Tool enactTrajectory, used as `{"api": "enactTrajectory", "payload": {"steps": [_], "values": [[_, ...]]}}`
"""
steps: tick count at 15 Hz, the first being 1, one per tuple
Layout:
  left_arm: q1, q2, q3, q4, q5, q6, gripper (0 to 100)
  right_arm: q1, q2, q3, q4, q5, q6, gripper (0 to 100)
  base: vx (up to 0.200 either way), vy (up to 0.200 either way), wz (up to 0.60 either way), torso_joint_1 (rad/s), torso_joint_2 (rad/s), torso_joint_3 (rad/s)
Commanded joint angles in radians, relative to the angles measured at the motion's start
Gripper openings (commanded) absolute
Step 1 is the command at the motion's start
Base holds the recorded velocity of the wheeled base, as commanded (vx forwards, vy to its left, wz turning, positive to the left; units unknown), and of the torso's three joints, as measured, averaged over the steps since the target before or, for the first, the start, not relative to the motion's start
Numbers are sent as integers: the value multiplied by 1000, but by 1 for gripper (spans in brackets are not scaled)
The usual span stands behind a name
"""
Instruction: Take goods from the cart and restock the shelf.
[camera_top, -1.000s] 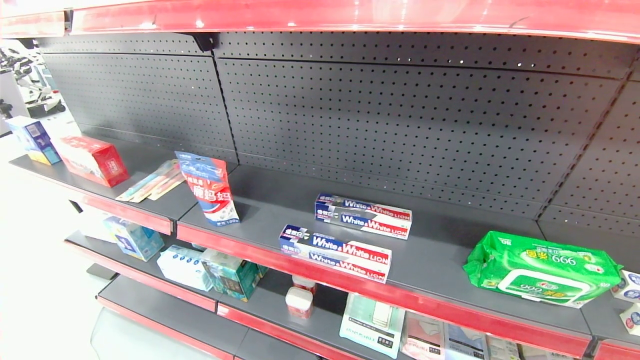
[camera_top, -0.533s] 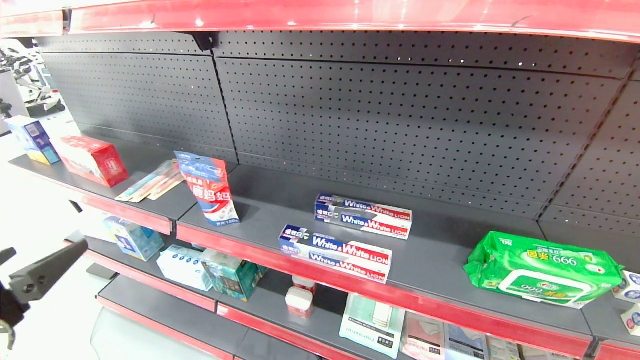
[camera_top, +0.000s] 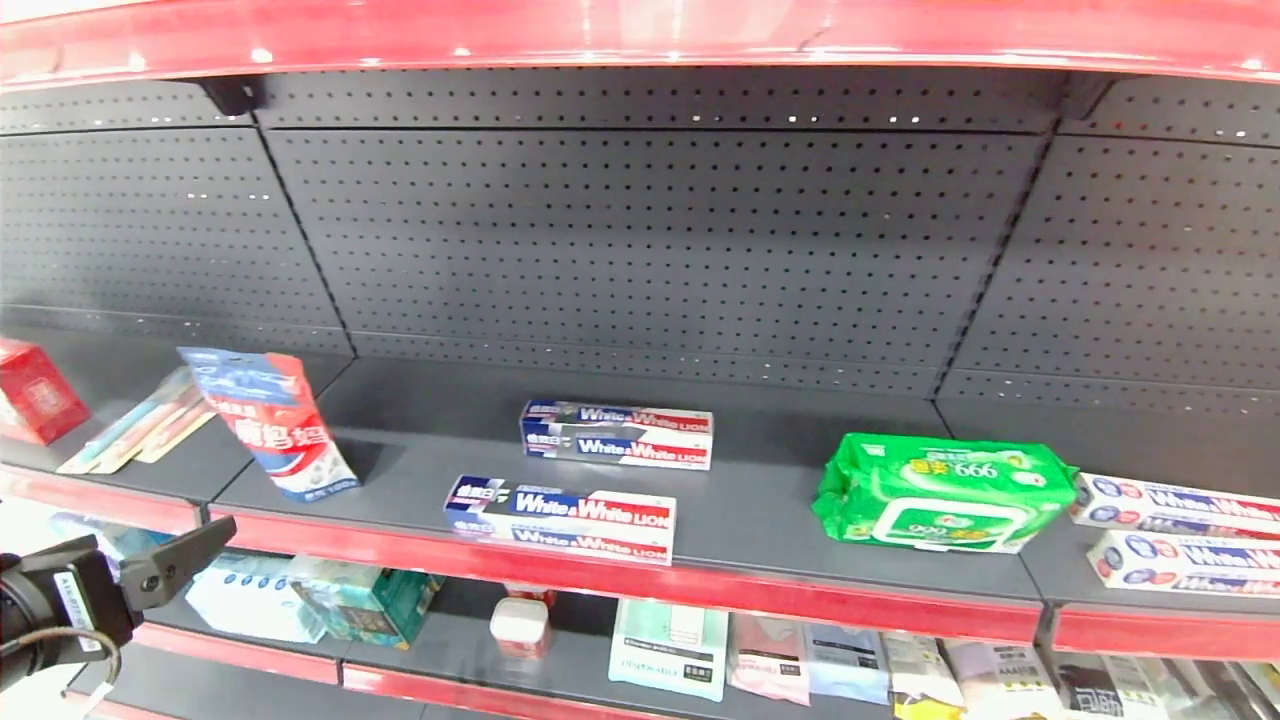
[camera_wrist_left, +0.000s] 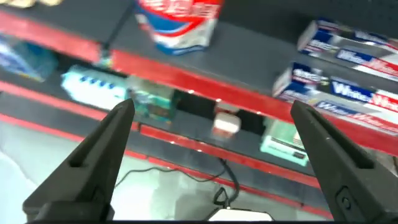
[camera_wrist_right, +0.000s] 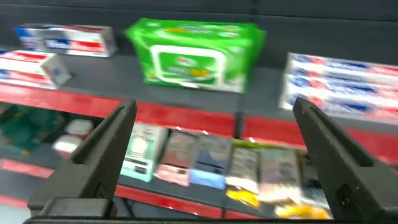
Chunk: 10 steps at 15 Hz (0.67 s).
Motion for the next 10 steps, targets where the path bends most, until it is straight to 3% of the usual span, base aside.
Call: {"api": "enactTrajectory", "payload": {"steps": [1,3,8,10], "values": [[3,18,0,-1,3,0,100,0,2,0,0,1,0,100,0,0,-600,-2,-2,2],[31,38,-2,-2,3,2,100,0,2,0,0,1,0,100,0,0,-600,10,2,0],[58,44,-6,-1,13,3,100,0,2,0,0,1,0,100,0,0,0,0,0,0],[58,38,-2,21,69,37,100,0,2,0,0,0,0,100,0,0,0,0,0,0]]}}
